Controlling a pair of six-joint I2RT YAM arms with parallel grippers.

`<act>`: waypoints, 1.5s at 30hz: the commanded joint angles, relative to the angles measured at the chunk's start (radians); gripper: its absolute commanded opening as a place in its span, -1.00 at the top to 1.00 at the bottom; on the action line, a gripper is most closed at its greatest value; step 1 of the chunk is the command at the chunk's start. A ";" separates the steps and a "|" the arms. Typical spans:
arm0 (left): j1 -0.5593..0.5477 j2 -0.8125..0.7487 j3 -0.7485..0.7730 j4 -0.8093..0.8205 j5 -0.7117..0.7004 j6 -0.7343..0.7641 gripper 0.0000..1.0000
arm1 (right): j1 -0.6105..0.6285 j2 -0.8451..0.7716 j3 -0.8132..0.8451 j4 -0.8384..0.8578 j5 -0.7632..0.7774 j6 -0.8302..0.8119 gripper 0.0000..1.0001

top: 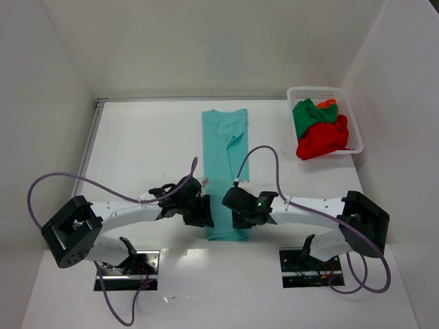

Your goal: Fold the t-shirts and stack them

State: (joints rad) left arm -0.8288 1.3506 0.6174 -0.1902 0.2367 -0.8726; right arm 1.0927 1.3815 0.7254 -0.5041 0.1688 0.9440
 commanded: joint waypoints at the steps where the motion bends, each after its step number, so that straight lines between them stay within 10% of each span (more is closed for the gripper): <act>1: -0.012 0.016 0.036 -0.011 -0.033 -0.017 -0.05 | 0.009 -0.027 -0.006 0.007 0.032 0.019 0.75; 33: -0.130 0.108 0.130 -0.026 -0.131 -0.054 -0.27 | 0.009 -0.197 -0.093 -0.014 0.066 0.084 0.50; 45: -0.151 0.243 0.148 -0.037 -0.160 -0.072 0.19 | -0.001 -0.268 -0.130 -0.033 0.066 0.093 0.50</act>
State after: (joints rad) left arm -0.9642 1.5417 0.7578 -0.2260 0.1085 -0.9337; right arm 1.0924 1.1576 0.6144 -0.5236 0.1993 1.0168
